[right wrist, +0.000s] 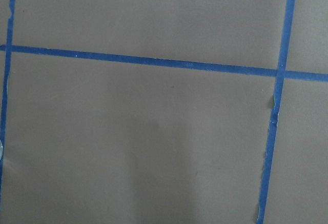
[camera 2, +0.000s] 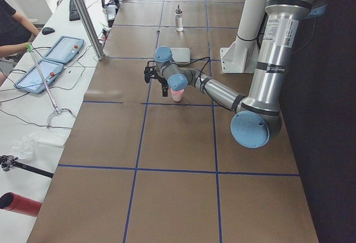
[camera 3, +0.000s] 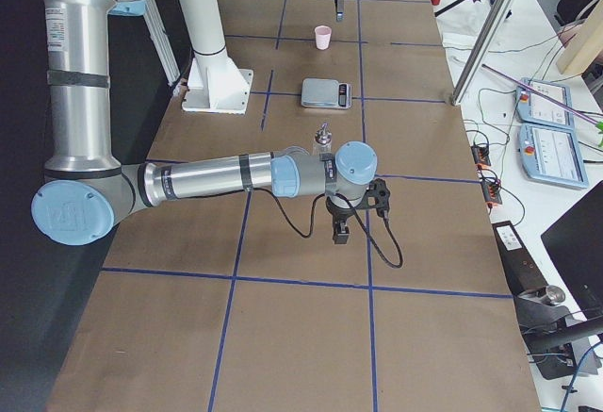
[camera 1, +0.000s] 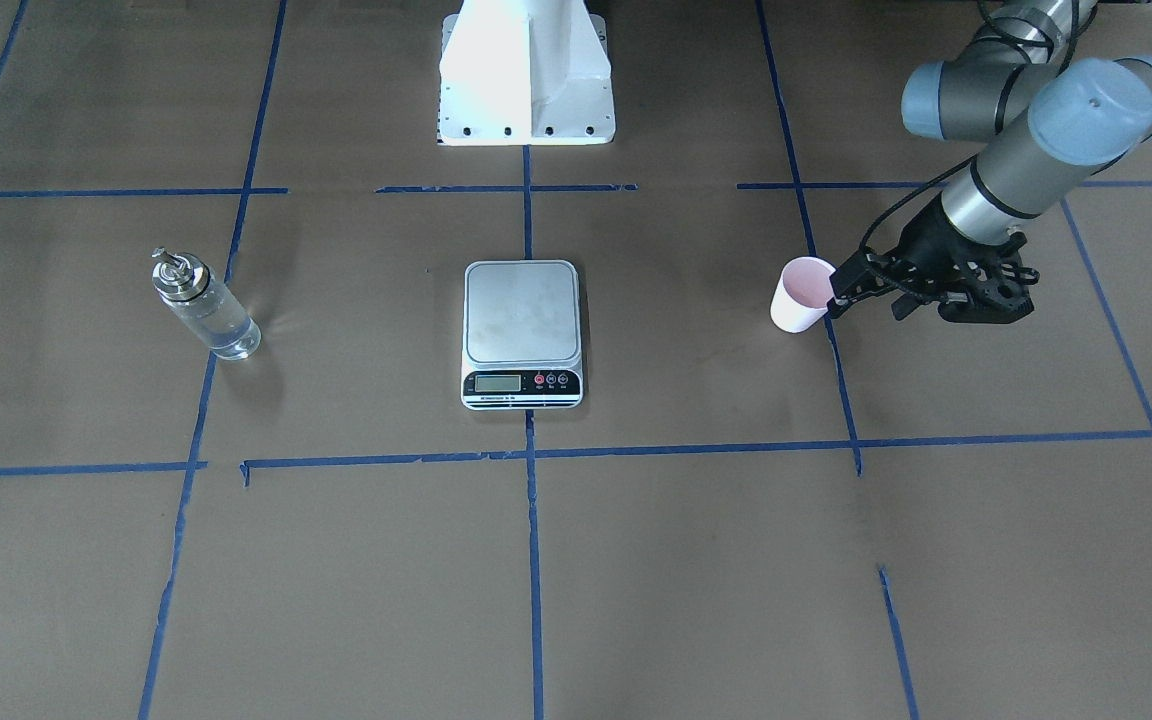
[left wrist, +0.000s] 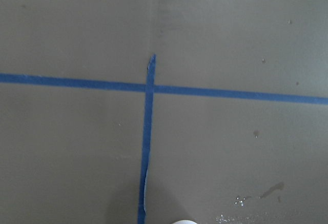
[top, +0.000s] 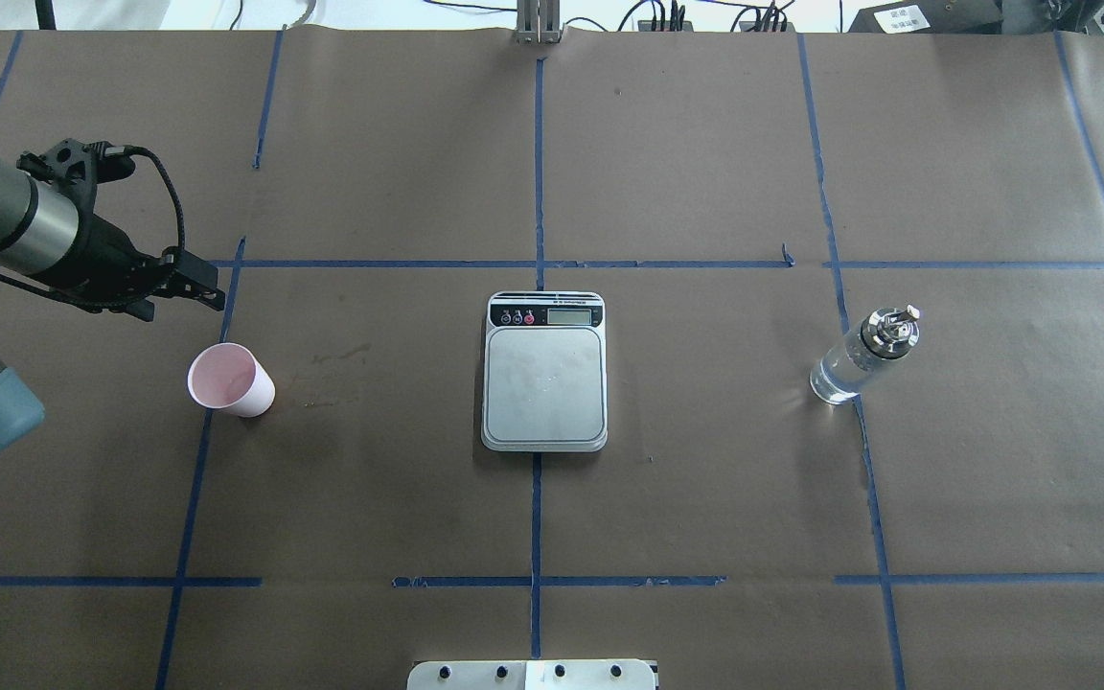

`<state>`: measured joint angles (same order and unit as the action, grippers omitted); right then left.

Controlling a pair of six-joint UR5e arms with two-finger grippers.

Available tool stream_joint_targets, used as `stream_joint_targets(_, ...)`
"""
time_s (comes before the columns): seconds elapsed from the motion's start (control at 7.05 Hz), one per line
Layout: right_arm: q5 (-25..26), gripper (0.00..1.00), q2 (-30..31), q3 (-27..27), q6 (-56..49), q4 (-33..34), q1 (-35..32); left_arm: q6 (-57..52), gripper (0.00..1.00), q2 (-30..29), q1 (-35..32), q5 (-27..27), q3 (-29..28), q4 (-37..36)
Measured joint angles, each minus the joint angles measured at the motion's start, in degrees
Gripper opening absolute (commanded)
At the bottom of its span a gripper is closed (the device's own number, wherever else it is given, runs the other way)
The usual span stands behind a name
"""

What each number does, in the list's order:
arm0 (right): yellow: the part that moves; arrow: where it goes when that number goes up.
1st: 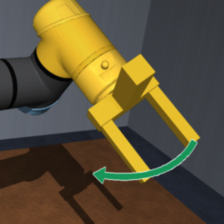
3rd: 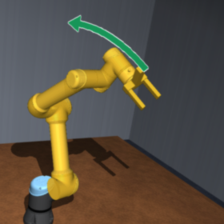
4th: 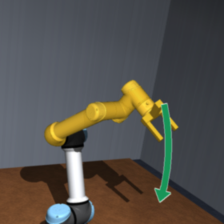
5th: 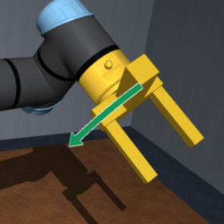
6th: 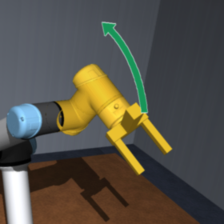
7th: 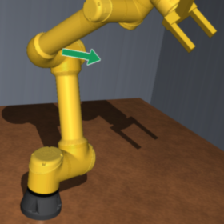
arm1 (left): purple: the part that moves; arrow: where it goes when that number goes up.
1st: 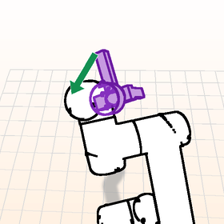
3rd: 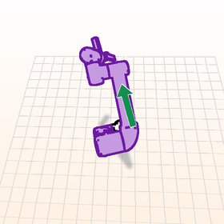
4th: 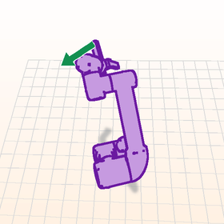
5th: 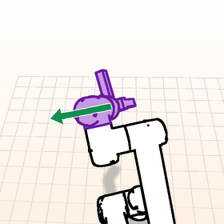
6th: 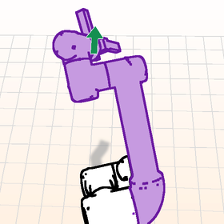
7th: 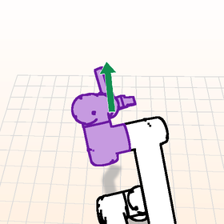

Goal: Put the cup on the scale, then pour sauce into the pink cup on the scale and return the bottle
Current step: 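Grasp the pink paper cup with the left gripper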

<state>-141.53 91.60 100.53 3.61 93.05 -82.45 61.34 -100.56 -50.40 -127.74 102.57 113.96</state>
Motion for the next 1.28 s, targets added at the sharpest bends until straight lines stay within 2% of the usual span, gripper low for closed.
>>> stream_joint_targets(0.71, -1.86, 1.0, 0.13, -0.74, 0.08, -0.41, 0.01, 0.57, 0.93, 2.94, 3.84, 0.13, 0.36, -0.12)
stream_joint_targets(0.85, -2.7, 1.0, 0.15, -0.91, 0.08, -0.4, 0.01, 0.63, 0.81, 3.26, 4.36, 0.08, 0.47, -0.08)
stream_joint_targets(0.99, -3.09, 1.0, 0.18, -1.01, 0.08, -0.36, 0.01, 0.74, 0.34, 3.38, 5.02, 0.03, 0.55, -0.06)
stream_joint_targets(1.13, -3.22, 1.0, 0.22, -1.09, 0.08, -0.36, 0.0, 0.87, 0.0, 3.39, 5.77, 0.02, 0.59, -0.06)
stream_joint_targets(1.28, -3.23, 1.0, 0.23, -1.18, 0.08, -0.39, 0.01, 0.94, 0.0, 3.38, 6.23, 0.05, 0.65, -0.05)
